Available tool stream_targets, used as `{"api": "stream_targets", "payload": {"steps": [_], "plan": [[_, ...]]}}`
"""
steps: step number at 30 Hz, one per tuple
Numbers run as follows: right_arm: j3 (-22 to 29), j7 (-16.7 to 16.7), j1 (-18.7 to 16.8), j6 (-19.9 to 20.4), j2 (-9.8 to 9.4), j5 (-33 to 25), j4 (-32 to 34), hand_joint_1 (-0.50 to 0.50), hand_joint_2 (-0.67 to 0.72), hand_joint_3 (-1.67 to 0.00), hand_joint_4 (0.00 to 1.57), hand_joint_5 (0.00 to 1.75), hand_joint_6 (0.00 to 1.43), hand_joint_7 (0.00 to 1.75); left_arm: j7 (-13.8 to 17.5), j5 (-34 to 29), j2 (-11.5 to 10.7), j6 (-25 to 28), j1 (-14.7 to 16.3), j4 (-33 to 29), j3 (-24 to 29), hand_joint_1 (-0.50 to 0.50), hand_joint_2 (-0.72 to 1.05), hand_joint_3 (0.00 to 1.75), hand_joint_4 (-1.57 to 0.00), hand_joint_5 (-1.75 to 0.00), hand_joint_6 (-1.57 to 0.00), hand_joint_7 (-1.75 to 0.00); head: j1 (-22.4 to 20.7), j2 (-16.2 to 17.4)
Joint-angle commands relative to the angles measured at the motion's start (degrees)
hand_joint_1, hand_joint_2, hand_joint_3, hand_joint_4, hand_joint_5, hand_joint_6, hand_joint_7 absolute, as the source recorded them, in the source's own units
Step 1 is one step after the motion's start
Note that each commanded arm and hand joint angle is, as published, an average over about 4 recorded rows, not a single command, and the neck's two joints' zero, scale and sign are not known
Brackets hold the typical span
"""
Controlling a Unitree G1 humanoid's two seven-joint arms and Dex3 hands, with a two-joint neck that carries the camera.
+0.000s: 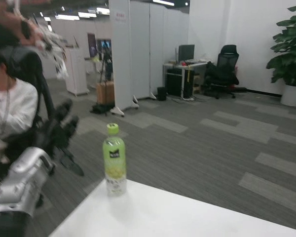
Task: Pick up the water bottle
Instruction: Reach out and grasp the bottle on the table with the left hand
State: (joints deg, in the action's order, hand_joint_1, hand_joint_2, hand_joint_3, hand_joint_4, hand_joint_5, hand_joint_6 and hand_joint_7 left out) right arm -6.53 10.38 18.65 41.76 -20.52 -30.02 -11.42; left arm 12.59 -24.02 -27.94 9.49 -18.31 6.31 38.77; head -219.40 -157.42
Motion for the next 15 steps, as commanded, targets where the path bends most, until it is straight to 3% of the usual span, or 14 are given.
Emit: {"api": "stream_targets", "payload": {"steps": [1,10,15], "plan": [[-0.48,-0.03,0.90,0.78,-0.31,-0.64,-0.44,-0.46,0.72,0.00,0.00,0.00,0.00,0.00,1.62,0.34,-2.69,1.24,-1.57,4.85,-3.13,-0.48,-0.72,0.09,0.00,0.00,0.00,0.00,-0.50,0.11],[-1.03,-0.01,1.30,0.78,-0.58,-0.75,-1.14,-0.46,0.72,0.00,0.00,0.00,0.00,0.00,3.53,0.29,-5.19,1.22,-6.03,16.32,-10.56,-0.48,-0.72,0.09,0.00,0.00,0.00,0.00,-0.52,0.23],[-1.47,-0.01,1.45,0.75,-0.58,-0.90,-1.52,-0.46,0.72,0.00,0.00,0.00,0.00,0.00,4.52,-0.04,-6.03,0.42,-10.38,25.99,-15.88,-0.48,-0.72,0.09,0.00,0.00,0.00,0.00,-0.25,0.32]]}}
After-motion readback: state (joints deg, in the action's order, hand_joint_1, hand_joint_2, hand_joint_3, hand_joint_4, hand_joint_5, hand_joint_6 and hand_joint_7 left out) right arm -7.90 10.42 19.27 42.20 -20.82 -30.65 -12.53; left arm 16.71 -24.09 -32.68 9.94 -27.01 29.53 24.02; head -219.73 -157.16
